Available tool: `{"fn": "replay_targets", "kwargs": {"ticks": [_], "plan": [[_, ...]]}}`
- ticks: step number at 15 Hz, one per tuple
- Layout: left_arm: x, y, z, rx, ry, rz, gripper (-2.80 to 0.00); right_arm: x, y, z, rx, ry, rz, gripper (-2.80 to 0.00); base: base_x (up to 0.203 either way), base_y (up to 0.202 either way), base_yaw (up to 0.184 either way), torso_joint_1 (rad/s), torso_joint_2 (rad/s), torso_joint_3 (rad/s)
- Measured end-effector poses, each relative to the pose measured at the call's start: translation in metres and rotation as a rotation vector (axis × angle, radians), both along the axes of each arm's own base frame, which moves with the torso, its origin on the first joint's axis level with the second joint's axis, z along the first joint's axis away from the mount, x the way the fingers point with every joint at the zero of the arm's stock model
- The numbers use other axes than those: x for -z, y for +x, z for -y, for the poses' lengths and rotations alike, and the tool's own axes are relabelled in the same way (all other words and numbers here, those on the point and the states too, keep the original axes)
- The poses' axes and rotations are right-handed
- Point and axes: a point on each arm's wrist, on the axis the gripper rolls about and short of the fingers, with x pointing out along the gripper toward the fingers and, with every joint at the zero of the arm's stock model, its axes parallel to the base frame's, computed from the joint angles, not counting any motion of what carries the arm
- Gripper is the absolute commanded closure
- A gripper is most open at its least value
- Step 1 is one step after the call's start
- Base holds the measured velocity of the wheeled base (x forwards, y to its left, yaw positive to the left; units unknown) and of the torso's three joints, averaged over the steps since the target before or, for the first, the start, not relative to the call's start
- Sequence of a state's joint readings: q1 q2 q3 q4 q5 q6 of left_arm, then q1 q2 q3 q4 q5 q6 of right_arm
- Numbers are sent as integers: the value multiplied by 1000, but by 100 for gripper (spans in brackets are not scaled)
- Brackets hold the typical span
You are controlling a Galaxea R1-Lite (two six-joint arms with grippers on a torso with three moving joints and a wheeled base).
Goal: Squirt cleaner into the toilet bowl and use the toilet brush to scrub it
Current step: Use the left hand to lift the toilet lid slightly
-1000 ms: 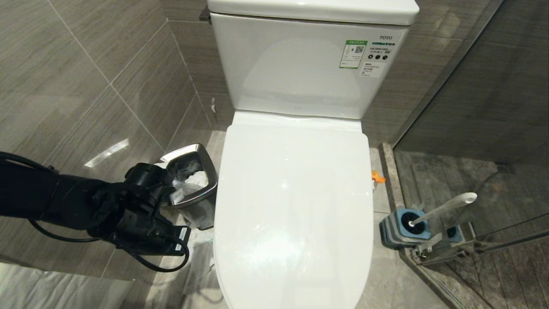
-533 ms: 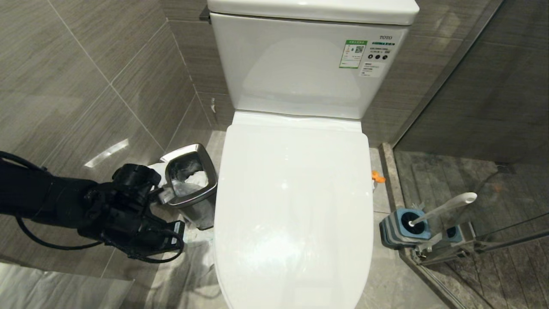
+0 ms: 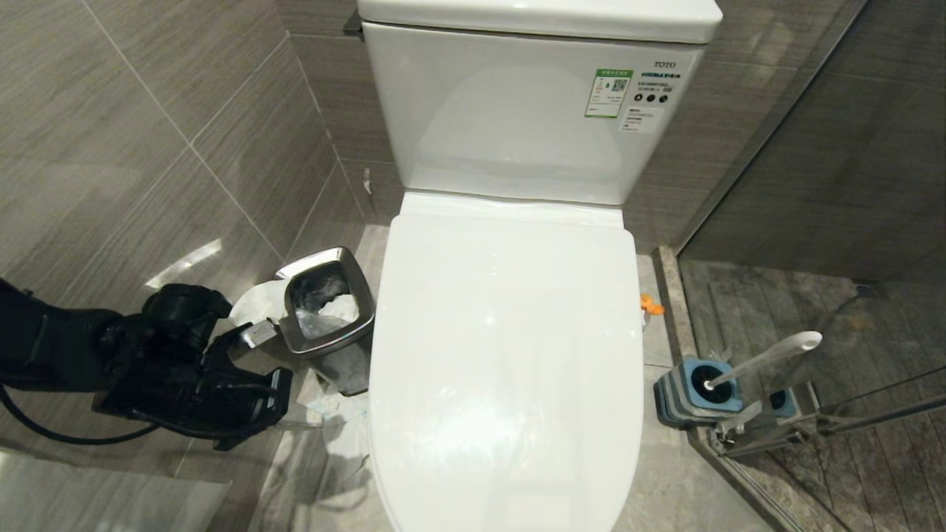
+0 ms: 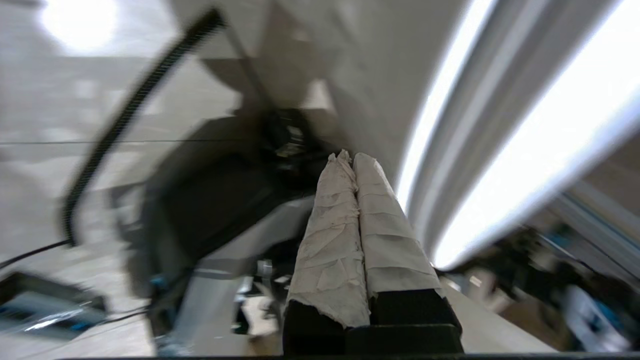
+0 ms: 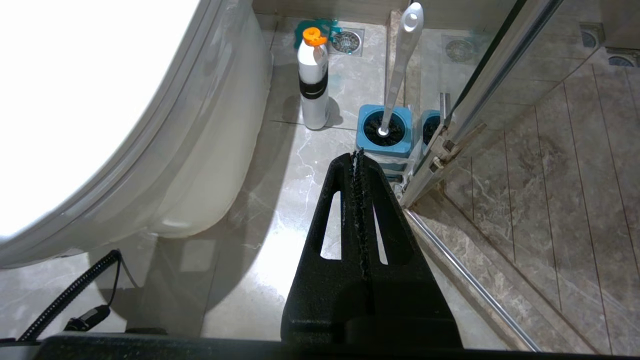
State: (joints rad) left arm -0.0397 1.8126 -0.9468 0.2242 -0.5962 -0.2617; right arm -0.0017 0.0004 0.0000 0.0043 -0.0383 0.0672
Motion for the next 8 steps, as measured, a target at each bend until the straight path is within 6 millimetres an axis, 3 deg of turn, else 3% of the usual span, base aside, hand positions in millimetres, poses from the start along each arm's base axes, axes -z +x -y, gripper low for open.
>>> {"fn": "replay_targets", "kwargs": {"ticks": [8], "plan": [[11, 4, 3, 88, -178, -14, 0, 0, 0, 0, 0, 0, 0, 0, 0, 0, 0, 0, 0, 0]]}}
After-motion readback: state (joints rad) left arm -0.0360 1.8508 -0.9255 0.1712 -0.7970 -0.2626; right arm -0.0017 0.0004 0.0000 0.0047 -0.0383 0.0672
